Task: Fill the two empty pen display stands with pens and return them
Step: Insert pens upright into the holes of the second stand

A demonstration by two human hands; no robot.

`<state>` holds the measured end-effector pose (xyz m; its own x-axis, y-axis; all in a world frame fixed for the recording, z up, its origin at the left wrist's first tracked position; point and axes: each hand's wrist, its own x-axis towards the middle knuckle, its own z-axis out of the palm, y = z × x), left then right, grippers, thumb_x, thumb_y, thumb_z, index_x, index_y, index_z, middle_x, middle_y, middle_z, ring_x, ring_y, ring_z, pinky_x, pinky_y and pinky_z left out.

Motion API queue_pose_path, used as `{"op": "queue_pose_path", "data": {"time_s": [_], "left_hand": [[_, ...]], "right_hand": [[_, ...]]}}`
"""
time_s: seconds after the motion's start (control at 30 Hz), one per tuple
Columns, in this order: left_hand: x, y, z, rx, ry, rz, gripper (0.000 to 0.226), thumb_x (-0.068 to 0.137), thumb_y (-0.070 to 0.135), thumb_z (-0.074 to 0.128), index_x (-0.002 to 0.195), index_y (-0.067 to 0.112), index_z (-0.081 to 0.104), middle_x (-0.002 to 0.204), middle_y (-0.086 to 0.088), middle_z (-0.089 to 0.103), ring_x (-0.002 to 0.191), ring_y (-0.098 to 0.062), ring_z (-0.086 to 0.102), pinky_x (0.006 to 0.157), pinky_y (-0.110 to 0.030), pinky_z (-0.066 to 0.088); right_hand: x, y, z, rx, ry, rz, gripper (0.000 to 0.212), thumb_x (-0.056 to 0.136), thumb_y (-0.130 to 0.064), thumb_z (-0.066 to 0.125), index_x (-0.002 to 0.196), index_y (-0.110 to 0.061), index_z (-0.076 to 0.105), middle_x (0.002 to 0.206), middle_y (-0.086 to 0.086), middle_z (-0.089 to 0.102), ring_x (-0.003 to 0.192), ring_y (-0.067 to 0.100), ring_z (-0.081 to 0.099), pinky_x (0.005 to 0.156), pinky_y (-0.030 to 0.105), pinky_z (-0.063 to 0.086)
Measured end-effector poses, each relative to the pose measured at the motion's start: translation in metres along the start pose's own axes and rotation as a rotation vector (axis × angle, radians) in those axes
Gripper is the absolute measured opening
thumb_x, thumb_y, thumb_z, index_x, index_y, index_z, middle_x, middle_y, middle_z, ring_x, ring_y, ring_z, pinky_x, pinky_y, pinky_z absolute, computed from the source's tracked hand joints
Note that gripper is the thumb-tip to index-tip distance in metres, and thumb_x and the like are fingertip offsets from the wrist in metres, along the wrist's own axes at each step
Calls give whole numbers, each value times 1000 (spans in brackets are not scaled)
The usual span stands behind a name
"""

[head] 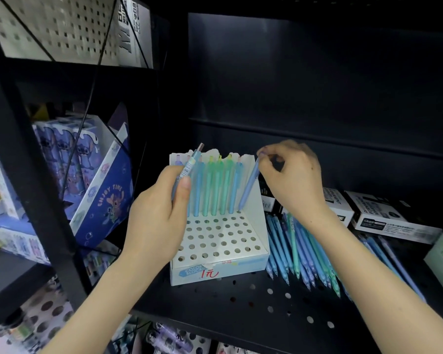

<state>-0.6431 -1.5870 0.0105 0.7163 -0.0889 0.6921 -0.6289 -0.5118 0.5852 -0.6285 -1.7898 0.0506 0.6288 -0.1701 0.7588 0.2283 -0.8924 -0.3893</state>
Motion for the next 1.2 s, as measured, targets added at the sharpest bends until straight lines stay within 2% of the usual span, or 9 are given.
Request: {"op": "queue_pose_path", "data": {"time_s": [0.23,0.47,0.67,0.77,0.87,0.93,1.07,1.13,1.2], "left_hand": [[1,-3,1,-61,53,-11,14,99,30,38,105,20,45,64,3,56,61,-14,52,51,-24,38],[2,-6,2,-71,93,6,12,92,37,44,96,31,54,75,6,58,70,-10,53,59,-34,46],[2,-4,4,-90,86,25,13,91,34,48,97,29,58,75,11,57,74,-8,54,60,-31,47],[0,-4,5,-60,66,45,16,90,33,49,97,25,61,75,13,56,75,-4,53,59,-27,47],[-3,-5,5,-44,48,59,24,90,39,47,99,23,62,76,15,56,76,-3,54,60,-21,45],[-5,-4,5,-40,24,87,29,90,41,45,100,21,63,76,15,57,78,-4,55,64,-21,45],[-7,1,6,-43,-19,165,26,91,36,47,100,19,64,75,12,59,75,-9,56,62,-22,44],[-8,4,6,-39,-24,182,26,90,35,48,101,18,64,75,11,59,75,-9,56,62,-22,43],[-9,4,4,-29,-32,194,26,90,35,49,103,19,65,78,11,60,77,-7,55,64,-19,44]], "right_hand": [[10,1,2,-116,-76,-1,14,85,-23,59,86,-21,73,103,-4,64,103,23,48,80,29,26],[11,1,5,-157,-237,70,19,88,-30,56,99,-25,71,119,-5,57,114,23,43,83,26,19],[12,-2,10,-193,-301,62,23,91,-32,53,104,-25,70,125,-3,57,119,24,43,91,30,23],[9,1,10,-167,-267,69,21,90,-32,55,105,-26,69,123,-4,58,116,23,46,87,28,22],[-2,-2,4,-76,-93,27,27,85,-27,63,112,-24,66,120,-5,60,112,21,51,89,28,28],[-12,-13,-6,102,-43,3,20,85,-27,63,104,-24,69,110,-9,65,105,14,56,91,29,36],[-30,-42,-23,571,-404,148,10,87,-27,63,91,-22,71,84,-9,72,83,1,65,81,19,49],[-34,-47,-21,676,-417,173,9,85,-22,65,90,-18,70,80,-3,73,80,6,68,82,25,52],[-33,-49,-20,719,-373,201,6,85,-20,65,88,-17,70,78,-1,73,76,6,68,74,22,52]]}}
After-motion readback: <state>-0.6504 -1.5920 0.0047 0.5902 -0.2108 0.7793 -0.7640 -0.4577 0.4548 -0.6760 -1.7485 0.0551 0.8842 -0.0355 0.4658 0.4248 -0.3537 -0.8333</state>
